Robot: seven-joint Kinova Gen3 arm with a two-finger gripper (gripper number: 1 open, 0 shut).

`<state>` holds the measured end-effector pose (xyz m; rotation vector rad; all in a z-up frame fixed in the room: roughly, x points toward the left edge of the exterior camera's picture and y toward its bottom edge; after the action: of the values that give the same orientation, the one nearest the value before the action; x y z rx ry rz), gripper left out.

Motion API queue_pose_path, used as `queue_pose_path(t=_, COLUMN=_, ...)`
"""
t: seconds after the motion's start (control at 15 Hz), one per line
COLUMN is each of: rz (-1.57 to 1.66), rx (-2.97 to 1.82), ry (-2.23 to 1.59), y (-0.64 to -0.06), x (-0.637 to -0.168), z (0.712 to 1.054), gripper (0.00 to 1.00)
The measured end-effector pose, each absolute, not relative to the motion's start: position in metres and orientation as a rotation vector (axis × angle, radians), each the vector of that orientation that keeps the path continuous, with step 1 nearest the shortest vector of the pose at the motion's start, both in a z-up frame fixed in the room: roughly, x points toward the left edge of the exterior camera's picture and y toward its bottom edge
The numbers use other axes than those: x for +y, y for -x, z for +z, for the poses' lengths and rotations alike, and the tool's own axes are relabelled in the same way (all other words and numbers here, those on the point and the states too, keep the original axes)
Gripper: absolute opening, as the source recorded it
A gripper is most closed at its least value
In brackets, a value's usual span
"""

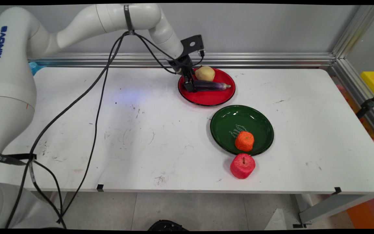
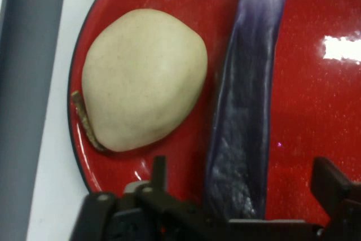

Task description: Pick up the eggplant from the red plate, then place the picked object on the green plate

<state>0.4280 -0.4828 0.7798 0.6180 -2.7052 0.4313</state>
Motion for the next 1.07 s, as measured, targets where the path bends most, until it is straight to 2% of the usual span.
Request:
queue_pose_path(t=0.07, rz=0.430, rx=-2.706, ry=-0.616, y=-0.428, x=-0.483, z=0.777, gripper=1.00)
queue_pose_path(t=0.13, rz=0.428, rx=-2.706, ry=-0.613, y=-0.428, x=-0.484, z=0.775, gripper=0.00)
queue_pose_path(t=0.67, rz=0.399, rx=-2.711, ry=-0.597, y=-0.425, x=-0.480, z=0.771, gripper=0.00)
queue_pose_path(t=1.07, rz=0.371, rx=-2.679, ry=-0.614, y=-0.407, x=-0.466, z=0.805, gripper=0.00)
